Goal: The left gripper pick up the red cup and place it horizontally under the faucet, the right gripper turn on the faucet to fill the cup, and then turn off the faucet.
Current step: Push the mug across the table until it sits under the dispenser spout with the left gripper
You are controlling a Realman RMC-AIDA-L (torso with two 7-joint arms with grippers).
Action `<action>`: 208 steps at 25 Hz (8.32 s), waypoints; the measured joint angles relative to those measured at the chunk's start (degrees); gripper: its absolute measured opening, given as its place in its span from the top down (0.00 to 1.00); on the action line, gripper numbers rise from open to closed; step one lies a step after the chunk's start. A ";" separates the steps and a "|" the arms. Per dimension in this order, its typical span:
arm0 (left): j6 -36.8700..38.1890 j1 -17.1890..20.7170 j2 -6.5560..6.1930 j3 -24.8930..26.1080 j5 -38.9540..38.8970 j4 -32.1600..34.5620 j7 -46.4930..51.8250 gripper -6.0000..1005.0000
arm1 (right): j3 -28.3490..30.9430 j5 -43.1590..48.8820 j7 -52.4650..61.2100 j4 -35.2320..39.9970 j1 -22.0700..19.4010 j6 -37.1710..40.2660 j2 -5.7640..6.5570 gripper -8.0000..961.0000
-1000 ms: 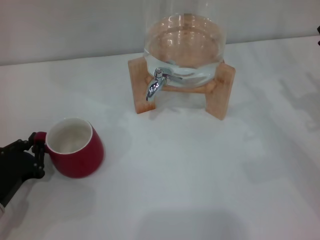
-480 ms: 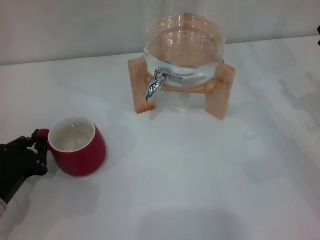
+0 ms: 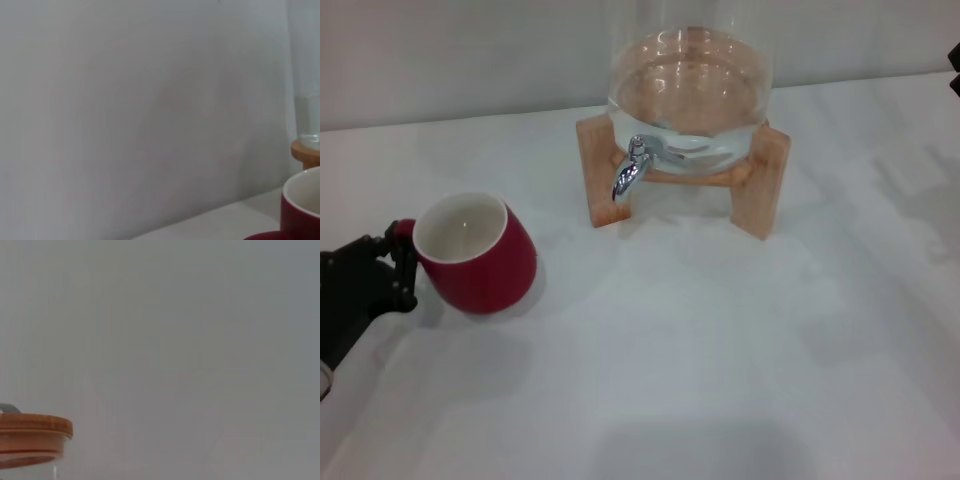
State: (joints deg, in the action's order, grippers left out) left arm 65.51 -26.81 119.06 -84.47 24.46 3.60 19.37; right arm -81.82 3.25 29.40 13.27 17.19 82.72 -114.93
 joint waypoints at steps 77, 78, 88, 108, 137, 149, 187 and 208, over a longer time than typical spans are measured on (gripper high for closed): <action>-18.23 -14.31 0.83 -9.76 14.20 4.40 12.58 0.92 | -0.71 0.62 -0.32 0.09 2.24 0.15 0.14 0.10; -18.23 -14.33 0.83 -9.76 14.21 4.40 12.58 0.92 | -0.71 0.62 -0.32 0.09 2.24 0.16 0.14 0.10; -18.24 -14.50 0.83 -9.75 14.25 4.40 12.56 0.91 | -0.71 0.62 -0.32 0.09 2.17 0.15 0.14 0.10; -18.89 -14.65 0.83 -10.54 14.23 5.13 12.72 0.82 | -0.71 0.62 -0.32 0.09 2.29 0.05 0.14 0.10; -21.14 -15.21 0.65 -12.03 14.21 5.87 13.95 0.75 | -0.60 0.62 -0.32 0.09 2.33 -0.01 0.14 0.10; -21.23 -15.97 0.65 -12.89 14.21 5.91 14.19 0.75 | -0.47 0.62 -0.32 0.09 2.33 0.10 0.14 0.10; -21.30 -13.01 0.82 -14.50 14.21 7.81 14.38 0.63 | -0.73 0.62 -0.31 -0.12 2.32 0.11 0.23 0.10; -22.35 -10.36 0.77 -15.02 14.08 10.16 13.40 0.62 | -0.79 1.37 -0.32 -0.04 2.35 -0.21 0.14 0.10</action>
State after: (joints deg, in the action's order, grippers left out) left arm 43.17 -37.17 119.83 -99.49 38.54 13.76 32.77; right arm -82.61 4.62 29.09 13.23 19.53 82.51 -114.78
